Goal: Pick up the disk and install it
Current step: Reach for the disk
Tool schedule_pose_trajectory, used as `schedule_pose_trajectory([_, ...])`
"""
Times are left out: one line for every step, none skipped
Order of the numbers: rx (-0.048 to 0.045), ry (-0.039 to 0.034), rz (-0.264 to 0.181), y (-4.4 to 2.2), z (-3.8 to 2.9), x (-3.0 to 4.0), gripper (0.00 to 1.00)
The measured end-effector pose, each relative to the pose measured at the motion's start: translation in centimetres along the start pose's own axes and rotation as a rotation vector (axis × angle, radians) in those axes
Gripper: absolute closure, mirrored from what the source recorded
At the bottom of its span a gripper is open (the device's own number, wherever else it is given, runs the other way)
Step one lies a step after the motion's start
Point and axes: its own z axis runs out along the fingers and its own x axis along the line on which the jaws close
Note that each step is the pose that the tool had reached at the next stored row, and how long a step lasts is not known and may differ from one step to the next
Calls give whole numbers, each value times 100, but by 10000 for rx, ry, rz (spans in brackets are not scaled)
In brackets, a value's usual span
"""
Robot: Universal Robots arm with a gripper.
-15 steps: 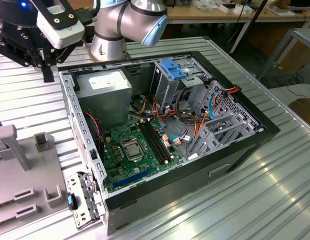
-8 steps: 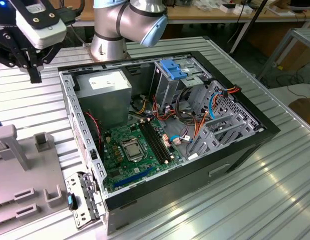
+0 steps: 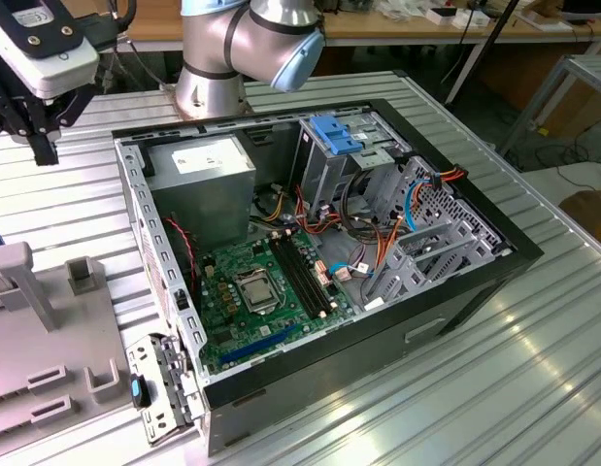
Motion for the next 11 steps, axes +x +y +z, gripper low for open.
schedule_pose_trajectory([-2,2,-76,-1,1,28,89])
schedule_pose_trajectory([-2,4,-104,-1,-1,82,89])
schedule_pose_trajectory([-3,6,-126,-1,-2,140,89])
schedule_pose_trajectory([-4,6,-140,-2,-2,177,89])
schedule_pose_trajectory([-4,7,-155,-4,-4,232,89])
schedule_pose_trajectory([-4,8,-168,-5,-5,274,89])
schedule_pose_trajectory([-4,9,-178,-5,-6,302,89])
schedule_pose_trajectory([-4,9,-192,-6,-7,340,89])
schedule_pose_trajectory([-5,9,-201,-7,-7,367,89])
schedule_pose_trajectory([-5,9,-211,-7,-8,400,89])
schedule_pose_trajectory([-6,10,-221,-8,-9,426,89])
